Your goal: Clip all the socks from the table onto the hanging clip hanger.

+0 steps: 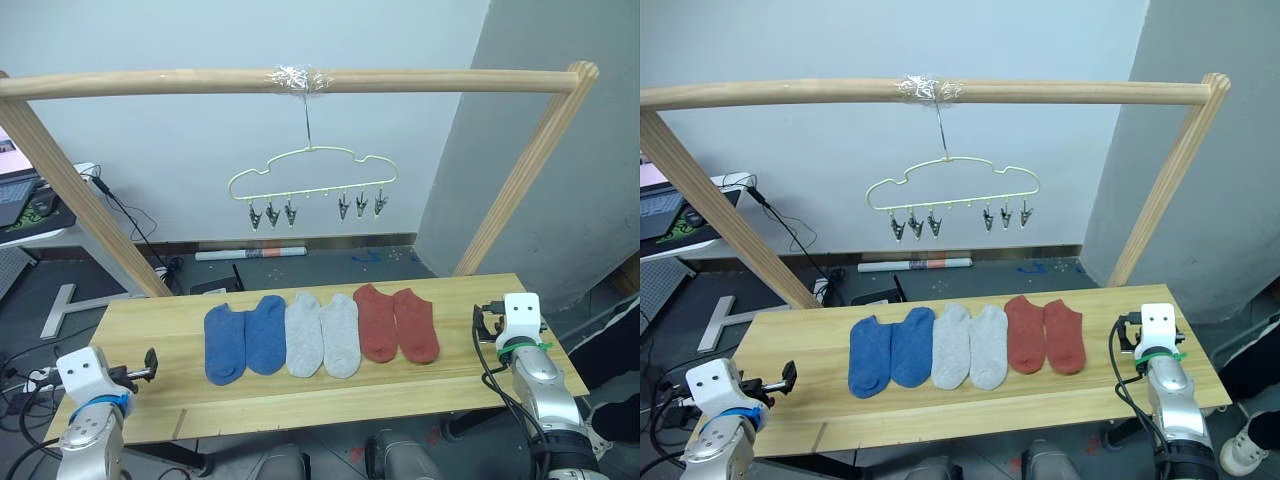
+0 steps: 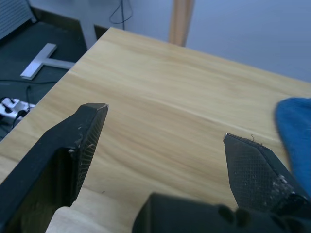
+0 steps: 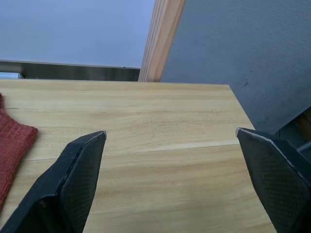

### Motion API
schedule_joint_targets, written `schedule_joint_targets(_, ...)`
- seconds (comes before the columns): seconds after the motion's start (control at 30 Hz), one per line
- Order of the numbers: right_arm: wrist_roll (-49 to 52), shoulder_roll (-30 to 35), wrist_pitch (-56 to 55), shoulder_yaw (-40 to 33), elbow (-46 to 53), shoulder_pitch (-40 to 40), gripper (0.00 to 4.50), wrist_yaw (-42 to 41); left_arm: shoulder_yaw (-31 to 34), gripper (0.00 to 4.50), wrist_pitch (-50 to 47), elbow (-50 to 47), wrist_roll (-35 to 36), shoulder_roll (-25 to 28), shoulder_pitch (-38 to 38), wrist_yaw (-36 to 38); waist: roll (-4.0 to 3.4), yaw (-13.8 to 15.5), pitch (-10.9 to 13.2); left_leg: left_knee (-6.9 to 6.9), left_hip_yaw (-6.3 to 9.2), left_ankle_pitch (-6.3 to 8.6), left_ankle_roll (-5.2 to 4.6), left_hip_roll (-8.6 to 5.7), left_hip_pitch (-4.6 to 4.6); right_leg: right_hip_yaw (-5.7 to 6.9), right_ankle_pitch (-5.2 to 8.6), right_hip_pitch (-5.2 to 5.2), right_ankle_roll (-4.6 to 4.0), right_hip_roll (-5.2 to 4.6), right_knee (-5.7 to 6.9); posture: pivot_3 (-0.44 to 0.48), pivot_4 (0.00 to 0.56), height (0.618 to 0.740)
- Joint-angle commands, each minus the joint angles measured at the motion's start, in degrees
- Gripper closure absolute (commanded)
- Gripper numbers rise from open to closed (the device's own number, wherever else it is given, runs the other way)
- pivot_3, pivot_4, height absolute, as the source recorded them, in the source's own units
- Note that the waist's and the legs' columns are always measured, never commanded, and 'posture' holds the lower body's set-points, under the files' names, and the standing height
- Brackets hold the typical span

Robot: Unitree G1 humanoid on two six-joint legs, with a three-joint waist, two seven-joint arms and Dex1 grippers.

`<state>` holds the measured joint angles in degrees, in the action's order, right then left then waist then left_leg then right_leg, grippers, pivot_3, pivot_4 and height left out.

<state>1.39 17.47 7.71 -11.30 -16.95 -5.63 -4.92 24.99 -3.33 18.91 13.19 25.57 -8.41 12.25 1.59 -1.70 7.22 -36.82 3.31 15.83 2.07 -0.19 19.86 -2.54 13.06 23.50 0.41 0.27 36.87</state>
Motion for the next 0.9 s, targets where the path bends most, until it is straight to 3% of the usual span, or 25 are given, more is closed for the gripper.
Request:
schedule_joint_targets(0.03,0.12,0.61,-1.50,0.19,2.32,-0.94,0.00,-0.90,-0.50,0.12,0.61,-11.36,2.81,0.92,-2.84,5.78,0.06,-0.02,0.32,0.01,-0.02,0.00,0.00,0.02,0.02,-0.01,0.01,0.02,-0.01,-0.03,-0.03,0.057,0.107,0.740)
schedule_joint_targets(0.33,0.76,1.11,-2.35,4.07,1.86,-6.86,0.00,-7.49,-4.36,0.12,-3.90,-22.24,2.62,-0.12,0.99,6.67,0.02,0.05,1.51,0.00,-0.01,0.00,-0.01,0.00,0.04,0.03,0.01,0.03,-0.02,-0.06,0.00,0.072,0.122,0.740)
schedule_joint_targets(0.5,8.68,0.63,2.41,5.80,8.14,-9.68,0.00,-19.00,-9.38,0.12,-5.14,-25.92,1.13,-1.74,5.69,6.67,-0.01,0.12,1.66,-0.01,-0.01,0.00,-0.02,-0.06,0.14,0.02,-0.20,0.08,0.35,0.08,-0.01,0.066,0.125,0.740)
schedule_joint_targets(0.67,15.84,2.26,6.34,7.90,16.57,-12.36,0.00,-29.43,-12.50,0.12,-6.51,-26.52,0.50,-3.13,11.37,6.08,-0.10,0.12,1.94,-0.02,0.01,0.11,-0.09,-0.04,0.18,0.03,-0.17,0.12,0.42,0.12,-0.02,0.047,0.130,0.740)
schedule_joint_targets(0.9,18.54,4.01,11.35,13.13,22.44,-15.17,0.00,-36.71,-14.40,0.27,-4.63,-21.43,-0.36,-4.86,18.53,6.23,-0.10,0.03,2.10,-0.04,0.04,0.11,-0.09,-0.04,0.20,0.07,-0.18,0.14,0.43,0.20,0.00,0.028,0.140,0.740)
